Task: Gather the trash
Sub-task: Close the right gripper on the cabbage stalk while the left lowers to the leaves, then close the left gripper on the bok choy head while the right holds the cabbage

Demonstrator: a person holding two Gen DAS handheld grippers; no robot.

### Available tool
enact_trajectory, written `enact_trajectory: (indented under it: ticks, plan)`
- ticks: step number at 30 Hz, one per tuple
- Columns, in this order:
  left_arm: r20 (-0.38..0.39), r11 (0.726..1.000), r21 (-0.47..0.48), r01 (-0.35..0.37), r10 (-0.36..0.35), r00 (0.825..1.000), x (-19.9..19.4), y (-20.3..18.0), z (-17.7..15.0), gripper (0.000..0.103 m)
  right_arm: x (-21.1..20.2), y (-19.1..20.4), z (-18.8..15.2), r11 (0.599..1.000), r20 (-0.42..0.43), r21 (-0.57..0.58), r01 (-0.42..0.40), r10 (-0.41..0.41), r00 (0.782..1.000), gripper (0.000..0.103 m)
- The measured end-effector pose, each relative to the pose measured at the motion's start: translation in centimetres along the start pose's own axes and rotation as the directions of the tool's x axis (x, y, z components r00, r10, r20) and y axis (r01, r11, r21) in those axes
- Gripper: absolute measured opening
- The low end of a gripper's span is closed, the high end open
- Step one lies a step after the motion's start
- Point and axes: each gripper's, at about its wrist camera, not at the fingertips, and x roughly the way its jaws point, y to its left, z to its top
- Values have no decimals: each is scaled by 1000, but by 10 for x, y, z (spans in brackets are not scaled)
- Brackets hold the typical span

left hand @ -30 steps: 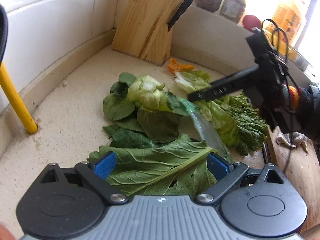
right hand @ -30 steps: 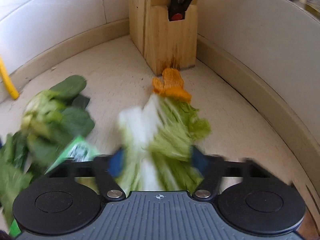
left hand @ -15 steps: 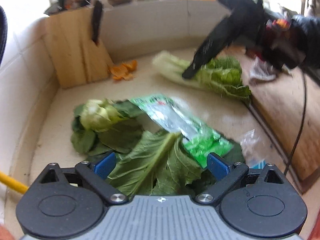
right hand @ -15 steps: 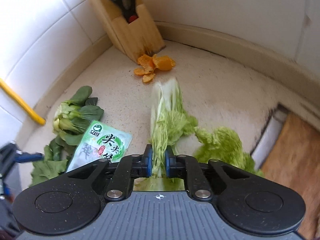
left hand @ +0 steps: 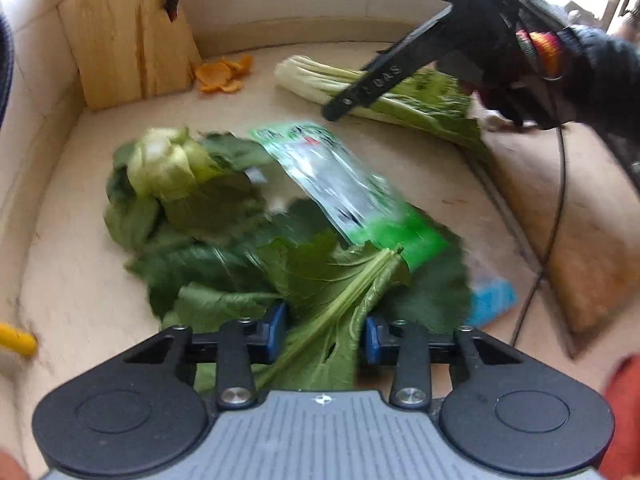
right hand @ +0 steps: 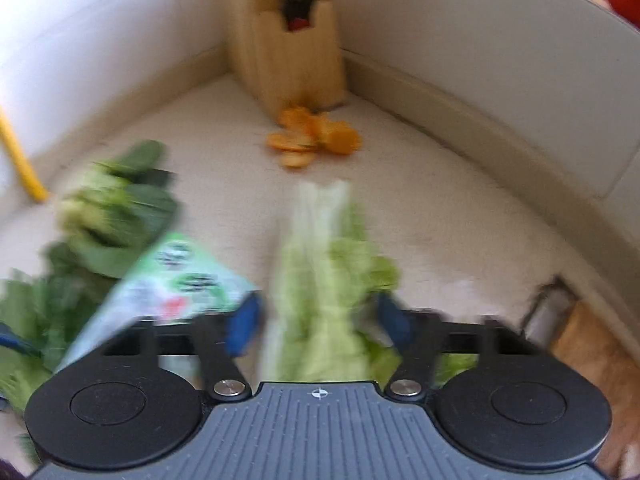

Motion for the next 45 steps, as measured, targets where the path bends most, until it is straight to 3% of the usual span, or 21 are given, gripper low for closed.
enact_trajectory:
  ticks: [1,5,10,13,15,20,24,29,32,38,45]
  plan:
    - [-5,1000,-17,6,-6,1000,-4,-1,-5,34,-3,-3,0,999,-17,42,-19,20,1000,34]
    - [0,994,-103,24,-24,1000,-16,0,-18,31,-14,-14,-12,984,-28,155,-82,87,996,27]
    - [39,976,-213,54,-47,998,-36,8,-34,30,-33,-18,-36,929,-14,310,-200,215,976,19]
    - [53,955,-294,28,-12,998,-40,19,-41,30,-43,-17,-48,890,30,376,-259,267,963,18]
    - [40,955,-297,-8,21,999,-38,19,-41,30,-47,-16,-53,892,44,379,-245,247,968,18]
    - [43,989,-107,-98,103,994,-35,-7,-29,35,-47,-12,-54,886,62,386,-257,253,966,18]
    - [119,983,-174,-63,84,989,-36,14,-9,39,-44,-13,-53,893,73,385,-234,224,972,18]
    - [208,956,-246,-160,213,955,-26,46,26,43,-38,-12,-52,894,76,384,-232,220,973,18]
    - [201,946,-263,-192,248,948,-6,62,46,44,-38,-14,-53,893,77,385,-232,219,973,19]
    - [171,945,-260,-196,245,954,39,80,71,64,-36,-9,-53,911,70,350,-218,206,976,26]
    - [167,927,-290,-238,293,941,69,86,86,65,-34,-4,-49,930,59,315,-187,178,982,36]
